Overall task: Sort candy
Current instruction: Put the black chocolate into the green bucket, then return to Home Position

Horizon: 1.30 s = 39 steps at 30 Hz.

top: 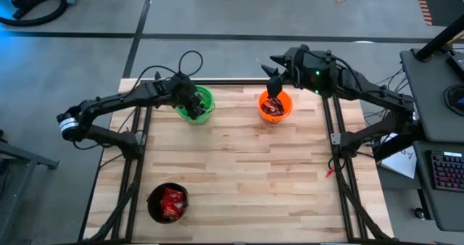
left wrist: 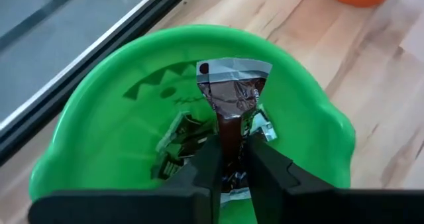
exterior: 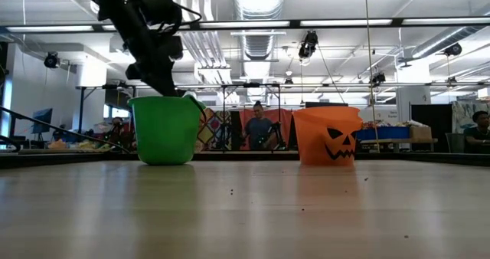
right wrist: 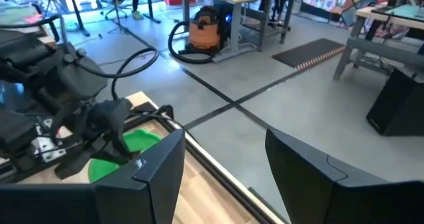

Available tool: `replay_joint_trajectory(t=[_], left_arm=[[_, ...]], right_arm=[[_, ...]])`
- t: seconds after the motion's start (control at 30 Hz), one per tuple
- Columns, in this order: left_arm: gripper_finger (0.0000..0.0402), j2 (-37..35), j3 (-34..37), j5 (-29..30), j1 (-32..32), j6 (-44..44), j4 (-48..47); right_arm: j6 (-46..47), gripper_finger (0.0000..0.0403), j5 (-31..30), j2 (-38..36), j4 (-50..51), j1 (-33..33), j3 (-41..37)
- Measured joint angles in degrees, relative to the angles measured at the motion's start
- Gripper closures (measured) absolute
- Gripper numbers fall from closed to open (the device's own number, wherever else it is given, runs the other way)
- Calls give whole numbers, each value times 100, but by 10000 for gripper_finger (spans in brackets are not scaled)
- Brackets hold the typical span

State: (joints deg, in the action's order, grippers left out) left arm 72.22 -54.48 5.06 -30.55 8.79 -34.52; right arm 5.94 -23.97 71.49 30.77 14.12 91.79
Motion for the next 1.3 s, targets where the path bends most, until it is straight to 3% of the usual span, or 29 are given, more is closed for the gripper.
replay_joint_trajectory(t=[0.27, 0.47, 0.7, 0.83, 1.13, 1.2, 1.3], left_arm=[[307, -63, 0, -180, 0, 75, -52], [259, -288, 0, -304, 13, 68, -396], [242, -1543, 7, -680, 511, -514, -173], [242, -2467, 7, -510, 1018, 63, 123], [242, -3634, -11, -304, 1470, 2084, 441], [242, -3748, -13, -340, 1479, 2363, 479], [242, -3986, 55, -705, 1499, 1864, 583]], right_arm=[[-126, 197, 88, -4, 239, -9, -22], [-355, 197, 630, -68, 152, -21, -324], [-535, 207, 963, -701, -591, -289, -1208], [-678, 221, 1097, -1204, -860, -515, -1745], [1310, 236, 1091, -1642, -829, -610, -2182], [1105, 236, 1098, -1640, -697, -632, -2205], [415, 236, 1089, -1699, -615, -854, -2335]])
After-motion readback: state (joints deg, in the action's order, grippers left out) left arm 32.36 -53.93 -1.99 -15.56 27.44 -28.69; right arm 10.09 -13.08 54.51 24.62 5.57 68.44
